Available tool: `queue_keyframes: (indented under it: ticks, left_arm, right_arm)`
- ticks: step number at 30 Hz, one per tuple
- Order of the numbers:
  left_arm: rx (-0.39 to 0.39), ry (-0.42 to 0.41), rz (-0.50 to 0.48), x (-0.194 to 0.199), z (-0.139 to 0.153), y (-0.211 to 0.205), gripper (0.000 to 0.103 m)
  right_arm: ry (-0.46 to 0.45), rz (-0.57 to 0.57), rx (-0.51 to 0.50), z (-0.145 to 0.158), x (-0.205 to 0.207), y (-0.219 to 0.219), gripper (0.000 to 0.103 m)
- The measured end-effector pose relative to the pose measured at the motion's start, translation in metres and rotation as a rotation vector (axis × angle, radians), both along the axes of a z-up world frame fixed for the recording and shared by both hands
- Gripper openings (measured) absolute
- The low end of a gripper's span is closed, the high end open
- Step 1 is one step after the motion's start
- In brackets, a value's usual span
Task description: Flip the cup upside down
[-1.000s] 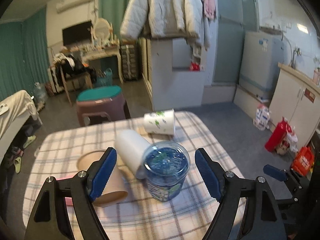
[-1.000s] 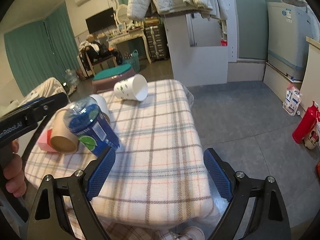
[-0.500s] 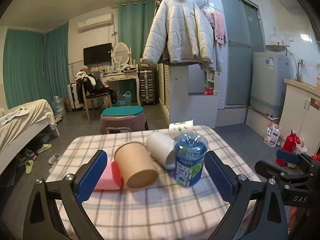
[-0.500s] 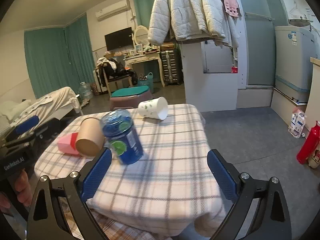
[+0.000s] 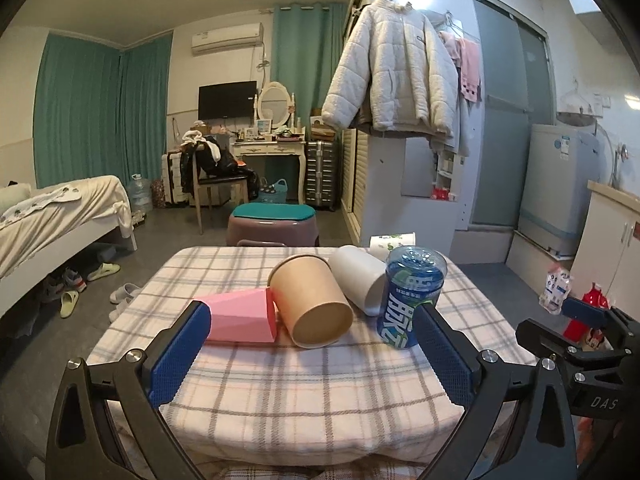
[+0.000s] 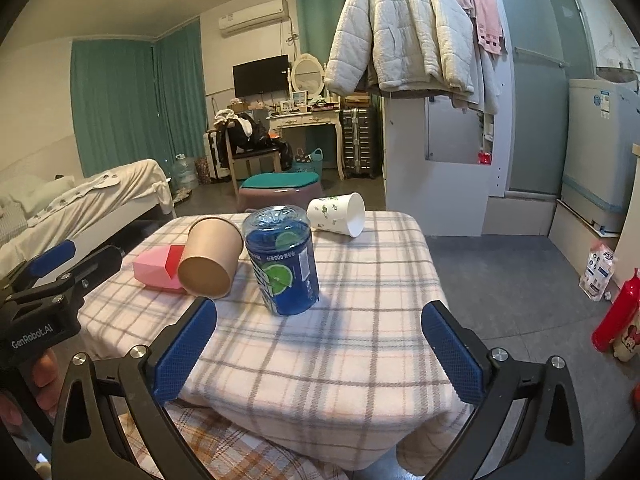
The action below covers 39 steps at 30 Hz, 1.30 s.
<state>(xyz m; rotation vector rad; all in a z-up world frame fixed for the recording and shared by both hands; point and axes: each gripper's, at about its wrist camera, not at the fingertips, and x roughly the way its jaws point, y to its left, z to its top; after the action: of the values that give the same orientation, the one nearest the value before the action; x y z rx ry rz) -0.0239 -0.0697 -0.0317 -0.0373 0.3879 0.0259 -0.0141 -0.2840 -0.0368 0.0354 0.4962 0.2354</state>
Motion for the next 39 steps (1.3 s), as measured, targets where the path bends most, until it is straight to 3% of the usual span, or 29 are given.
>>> queue_keyframes:
  ticks: [39]
  left_arm:
    - [-0.001,0.003,-0.004,-0.0029,-0.0021,0.0053,0.103]
  right_arm:
    - [0.014,-0.005,-0.013,-0.0026,0.0016,0.0086,0.103]
